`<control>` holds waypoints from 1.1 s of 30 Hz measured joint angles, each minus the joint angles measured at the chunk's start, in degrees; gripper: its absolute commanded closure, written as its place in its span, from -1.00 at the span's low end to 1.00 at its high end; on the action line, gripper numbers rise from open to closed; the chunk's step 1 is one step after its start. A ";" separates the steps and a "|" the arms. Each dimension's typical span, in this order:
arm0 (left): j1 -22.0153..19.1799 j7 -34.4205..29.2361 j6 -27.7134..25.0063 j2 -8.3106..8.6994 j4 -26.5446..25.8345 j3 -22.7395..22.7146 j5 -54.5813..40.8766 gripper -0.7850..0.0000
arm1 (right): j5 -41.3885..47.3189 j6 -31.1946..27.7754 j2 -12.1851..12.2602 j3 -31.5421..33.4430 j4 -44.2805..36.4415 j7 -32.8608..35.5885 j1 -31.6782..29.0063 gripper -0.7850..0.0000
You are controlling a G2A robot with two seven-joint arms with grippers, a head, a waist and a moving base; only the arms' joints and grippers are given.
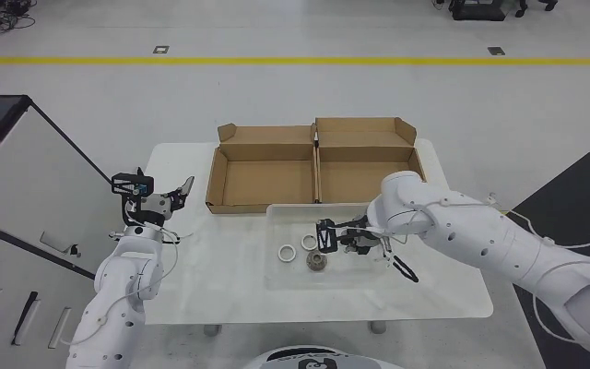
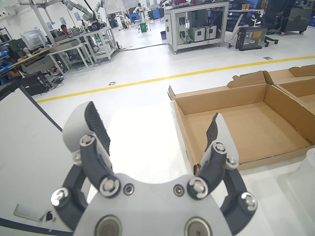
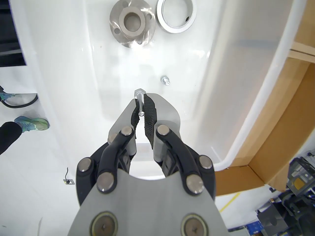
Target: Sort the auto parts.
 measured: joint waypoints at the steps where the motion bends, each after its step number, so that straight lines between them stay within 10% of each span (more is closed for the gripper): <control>1: 0.00 0.00 0.00 0.00 0.00 0.00 0.00 -1.00 | 0.66 0.00 0.35 0.51 -0.85 0.00 0.10 1.00; 18: 0.00 0.00 0.00 0.00 0.00 0.00 0.00 -1.00 | 6.27 -8.36 7.02 6.28 -2.87 -8.36 4.19 1.00; 33: 0.00 0.00 0.00 0.00 0.00 0.00 0.00 -1.00 | 8.63 -21.45 8.15 6.97 4.51 -22.00 10.24 1.00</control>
